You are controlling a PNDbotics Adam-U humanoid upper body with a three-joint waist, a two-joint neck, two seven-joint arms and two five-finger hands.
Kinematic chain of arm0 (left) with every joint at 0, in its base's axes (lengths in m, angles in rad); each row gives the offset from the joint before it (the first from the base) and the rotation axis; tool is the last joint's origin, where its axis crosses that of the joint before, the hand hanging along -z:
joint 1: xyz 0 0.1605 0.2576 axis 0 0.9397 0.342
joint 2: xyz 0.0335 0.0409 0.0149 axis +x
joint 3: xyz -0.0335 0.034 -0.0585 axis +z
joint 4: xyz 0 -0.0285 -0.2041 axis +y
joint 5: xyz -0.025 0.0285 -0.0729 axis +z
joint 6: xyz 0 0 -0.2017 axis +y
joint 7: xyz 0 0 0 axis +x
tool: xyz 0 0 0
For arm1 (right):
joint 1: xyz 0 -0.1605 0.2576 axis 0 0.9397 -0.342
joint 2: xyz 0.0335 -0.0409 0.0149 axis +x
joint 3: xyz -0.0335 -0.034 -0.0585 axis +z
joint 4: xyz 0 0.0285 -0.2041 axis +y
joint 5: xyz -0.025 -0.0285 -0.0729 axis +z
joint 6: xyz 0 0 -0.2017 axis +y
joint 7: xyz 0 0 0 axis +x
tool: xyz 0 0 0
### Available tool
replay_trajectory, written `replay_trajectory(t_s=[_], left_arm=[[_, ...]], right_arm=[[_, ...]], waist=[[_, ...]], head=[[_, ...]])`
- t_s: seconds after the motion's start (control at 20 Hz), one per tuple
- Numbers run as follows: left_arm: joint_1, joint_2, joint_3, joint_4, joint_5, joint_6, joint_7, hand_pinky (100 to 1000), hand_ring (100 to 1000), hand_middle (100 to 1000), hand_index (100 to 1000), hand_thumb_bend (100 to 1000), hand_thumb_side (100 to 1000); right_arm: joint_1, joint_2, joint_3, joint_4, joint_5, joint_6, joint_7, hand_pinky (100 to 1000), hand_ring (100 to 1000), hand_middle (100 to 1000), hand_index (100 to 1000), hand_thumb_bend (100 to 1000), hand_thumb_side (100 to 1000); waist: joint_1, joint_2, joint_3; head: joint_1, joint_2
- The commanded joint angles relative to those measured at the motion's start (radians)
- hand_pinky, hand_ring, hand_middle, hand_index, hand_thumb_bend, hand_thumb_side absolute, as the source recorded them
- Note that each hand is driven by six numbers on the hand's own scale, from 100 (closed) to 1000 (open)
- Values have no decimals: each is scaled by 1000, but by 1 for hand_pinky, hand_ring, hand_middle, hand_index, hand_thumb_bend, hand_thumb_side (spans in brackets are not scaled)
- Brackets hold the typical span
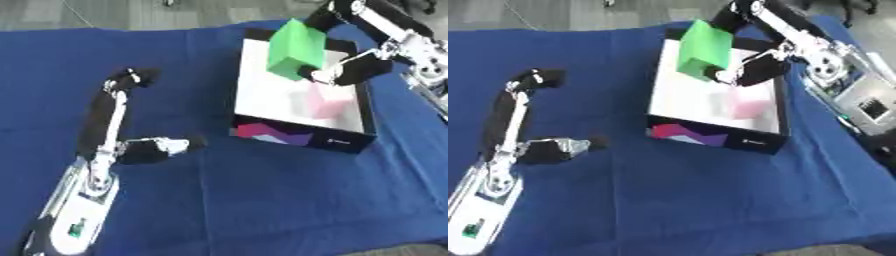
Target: Pick up the objects with one hand, pass them to the other hand, and then place them into the box on the other side of the table.
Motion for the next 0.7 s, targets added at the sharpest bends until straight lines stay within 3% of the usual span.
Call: replay_trajectory(t_s=[0.05, 0.4, 0.55, 0.7], left_arm=[[-9, 9, 8, -19, -2, 1, -2, 758, 672, 623, 792, 1000, 583], [-8, 8, 8, -19, -3, 1, -6, 758, 672, 623, 792, 1000, 586], [-8, 8, 8, -20, -4, 1, -5, 758, 672, 623, 792, 1000, 585], [-7, 7, 8, -20, -4, 0, -5, 758, 672, 623, 792, 1000, 586]], right_arm=[[-1, -44, -26, 47, 20, 0, -17, 800, 632, 252, 615, 376, 100], [6, -42, -26, 128, 60, -24, -12, 800, 647, 312, 650, 386, 100], [9, -39, -23, 139, 74, -41, 12, 801, 683, 415, 710, 480, 100], [9, -35, -21, 142, 86, -63, 45, 808, 711, 482, 743, 514, 100]], waist=[[11, -36, -2], [11, -36, 0], [11, -36, 2], [11, -36, 3]], head=[[-8, -18], [-13, -20], [-14, -19], [-14, -19]])
